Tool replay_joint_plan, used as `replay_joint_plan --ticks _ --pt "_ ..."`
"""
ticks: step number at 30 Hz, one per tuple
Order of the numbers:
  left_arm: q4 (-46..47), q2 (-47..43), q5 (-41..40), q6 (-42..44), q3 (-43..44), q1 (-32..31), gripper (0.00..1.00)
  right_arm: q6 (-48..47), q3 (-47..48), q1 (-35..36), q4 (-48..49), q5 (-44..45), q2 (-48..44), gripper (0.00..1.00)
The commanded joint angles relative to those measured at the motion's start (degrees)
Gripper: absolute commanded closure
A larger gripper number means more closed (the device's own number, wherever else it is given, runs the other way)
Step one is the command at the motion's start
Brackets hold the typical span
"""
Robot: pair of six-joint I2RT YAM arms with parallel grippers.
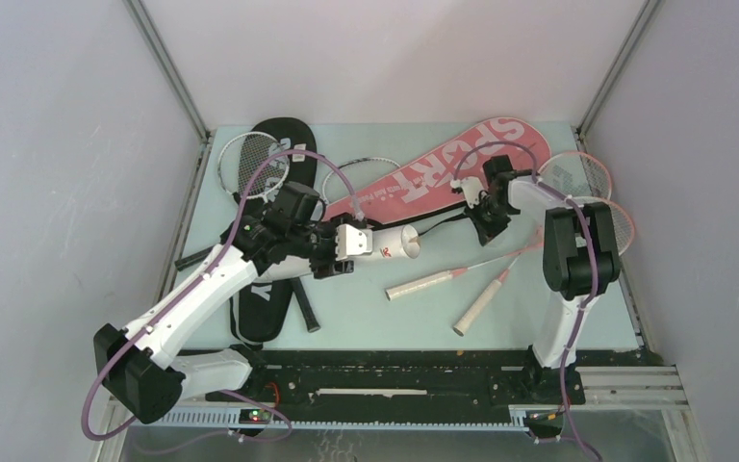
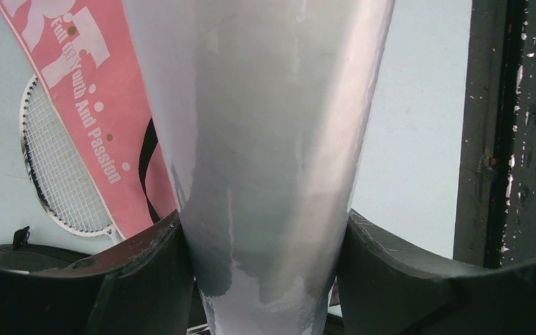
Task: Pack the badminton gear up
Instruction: Close the lid on the shuttle tube.
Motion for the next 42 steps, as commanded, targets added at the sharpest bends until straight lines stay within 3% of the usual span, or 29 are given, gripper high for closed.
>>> replay_joint_plan --ticks 1,6,13,25,32,42 --pt "4.4 -1.7 -1.6 -2.6 -0.9 -0.3 0.45 0.5 2.3 -0.3 -1.8 -3.4 -6.9 1.00" --pt "6.2 -1.4 -3.9 -4.7 -0.8 -0.3 0.45 2.5 5.6 -0.3 -5.8 -12.0 -12.2 1.00" --pt "8.8 -1.3 -5.9 -7.7 -0.8 -0.3 0.45 6.4 10.5 -0.3 -10.7 -30.9 -18.3 1.00" --pt "10.5 0.1 -8.0 -12.0 -0.4 -0.3 0.45 12.1 12.1 1.1 -7.8 -57.7 -29.2 1.00" --pt "10.6 1.6 -9.0 -12.4 0.2 -0.3 0.46 18.4 9.9 4.8 -0.8 -61.3 -35.3 1.00" --pt "10.7 2.3 -8.8 -11.9 0.1 -0.9 0.47 21.7 6.5 11.0 2.4 -62.8 -35.3 1.00"
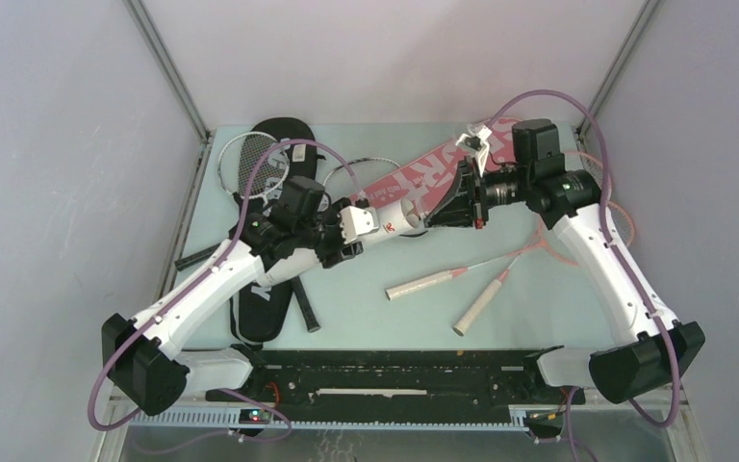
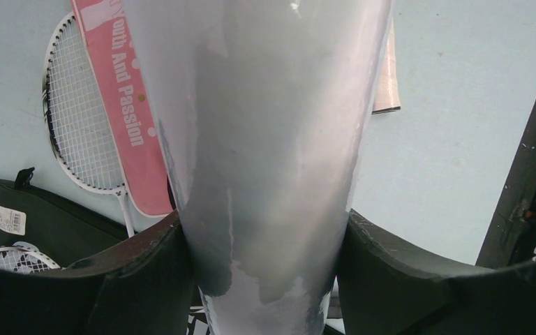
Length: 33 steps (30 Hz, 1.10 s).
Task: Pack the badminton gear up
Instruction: Close the lid on the shuttle tube.
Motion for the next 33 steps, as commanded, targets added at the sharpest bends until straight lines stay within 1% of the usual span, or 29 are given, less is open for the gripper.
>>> replay_joint_plan --ticks 1,11,33 --pt "3.0 -0.3 0.1 -0.3 0.1 -0.7 0.47 2.6 -1.3 1.8 2.7 -2.5 0.4 1.00" --pt "2.6 -1.8 2.7 1.8 -1.6 -0.9 0.47 2.9 -1.5 3.4 3.0 -2.7 2.2 1.00" --pt "1.8 -3.2 6.6 3.3 -2.6 -0.9 0.46 0.6 -2.2 4.0 2.0 1.2 3.9 1.00"
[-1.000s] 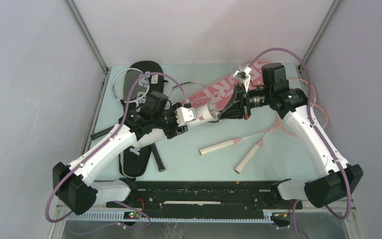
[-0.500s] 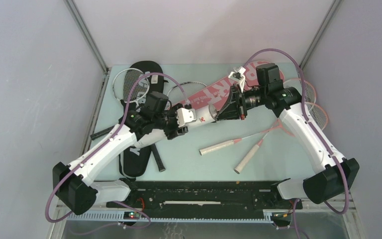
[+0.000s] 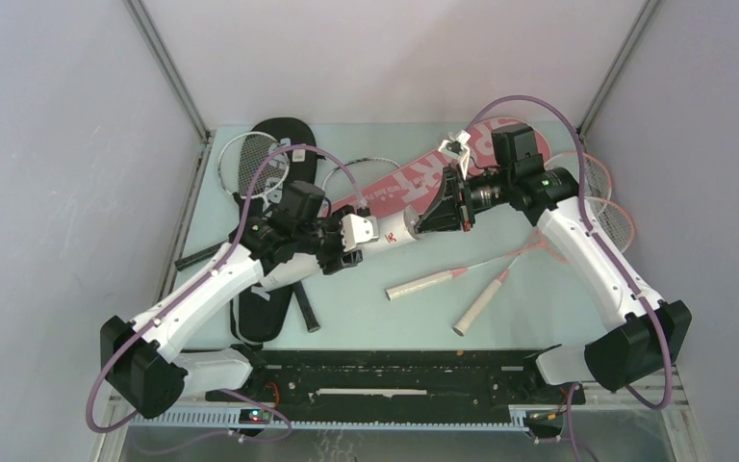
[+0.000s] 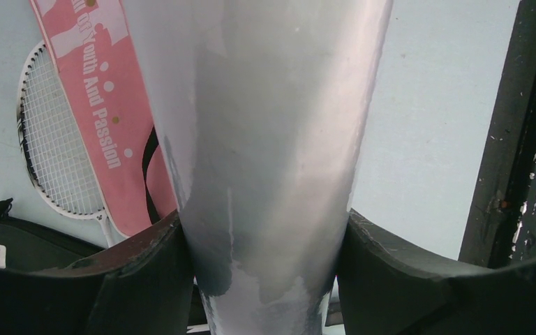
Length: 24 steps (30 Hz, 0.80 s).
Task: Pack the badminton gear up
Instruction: Close the lid on the shuttle tube.
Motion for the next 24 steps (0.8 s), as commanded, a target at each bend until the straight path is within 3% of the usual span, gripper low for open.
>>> replay_joint_plan --ticks 1,24 --pt "2.0 -2.3 2.5 1.3 -0.8 -0.3 0.46 -0.7 0.0 0.6 0.7 0.6 0.1 1.00" --pt "1.9 -2.5 4.3 0.8 -0.6 -0.2 0.46 -2.6 -1.4 2.4 -0.1 2.2 -0.5 1.00"
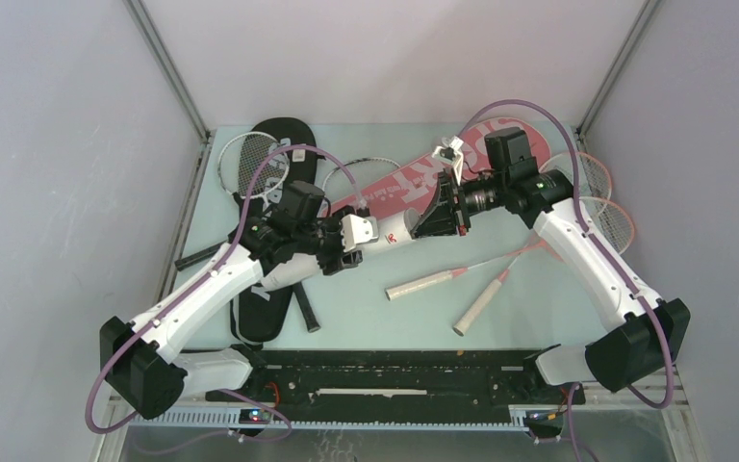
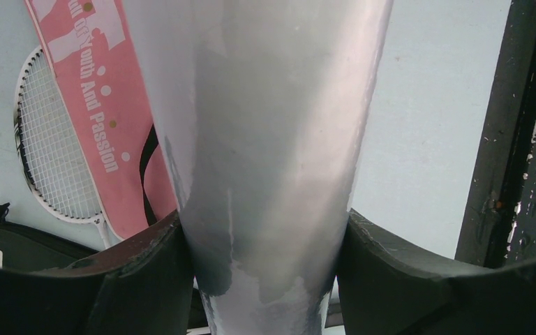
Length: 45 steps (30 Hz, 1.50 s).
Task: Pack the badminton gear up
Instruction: Close the lid on the shuttle tube.
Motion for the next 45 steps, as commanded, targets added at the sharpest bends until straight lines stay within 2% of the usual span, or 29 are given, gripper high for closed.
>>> replay_joint_plan --ticks 1,14,26,39,45 --pt "1.8 -2.3 3.6 1.1 -0.6 -0.3 0.46 -1.5 -0.6 0.4 0.1 0.3 -0.5 1.00" --pt "1.0 -3.2 6.6 3.5 -1.7 -0.3 0.46 -3.8 -0.7 -1.0 -1.4 -3.9 0.6 1.00" --pt "2.0 -2.6 6.1 2.0 -1.3 -0.2 0.46 -4.9 -0.7 -0.1 -3.2 -6.6 -0.8 1.00" --pt "2.4 -2.3 6.0 1.9 -1.2 0.3 0.46 -5.9 -3.0 -0.2 -3.4 -7.6 -3.6 1.00" --pt "1.9 -2.3 6.9 2.5 -1.4 0.3 0.46 -3.5 -3.4 -0.2 -1.0 -3.6 -3.8 1.00"
